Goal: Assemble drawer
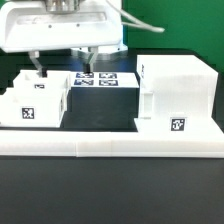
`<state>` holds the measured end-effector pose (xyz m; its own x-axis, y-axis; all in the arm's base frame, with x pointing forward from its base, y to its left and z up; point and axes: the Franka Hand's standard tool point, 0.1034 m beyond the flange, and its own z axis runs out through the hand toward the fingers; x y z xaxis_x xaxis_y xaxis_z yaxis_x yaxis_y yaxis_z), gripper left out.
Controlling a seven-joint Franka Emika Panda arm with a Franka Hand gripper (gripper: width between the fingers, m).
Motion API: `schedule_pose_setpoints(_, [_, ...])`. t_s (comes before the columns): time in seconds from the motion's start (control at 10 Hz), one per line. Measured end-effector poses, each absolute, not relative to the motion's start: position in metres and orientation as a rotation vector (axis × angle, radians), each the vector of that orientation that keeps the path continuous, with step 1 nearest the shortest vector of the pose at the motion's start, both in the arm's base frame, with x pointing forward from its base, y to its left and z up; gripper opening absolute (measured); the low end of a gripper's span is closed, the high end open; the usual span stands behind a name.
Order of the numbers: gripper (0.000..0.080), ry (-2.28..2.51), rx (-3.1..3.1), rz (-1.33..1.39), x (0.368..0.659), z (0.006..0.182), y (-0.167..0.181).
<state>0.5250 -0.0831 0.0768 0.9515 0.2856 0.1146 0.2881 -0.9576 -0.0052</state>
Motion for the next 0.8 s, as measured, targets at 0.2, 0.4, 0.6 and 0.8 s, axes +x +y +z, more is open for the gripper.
schedule_pose_setpoints(0.2, [0.0649,-0.453,-3.082,-0.174,0.524,0.076,-0.083])
schedule_pose_setpoints(0.4, [0.0649,-0.283,-3.087,-0.136,0.52,0.074,-0.082])
schedule_pose_setpoints(0.6, [0.0649,-0.076,-3.09,-0.079,0.514,0.061,-0.07])
schedule_pose_setpoints(0.8, [0.0649,0.004,-3.082,-0.053,0.511,0.051,-0.071])
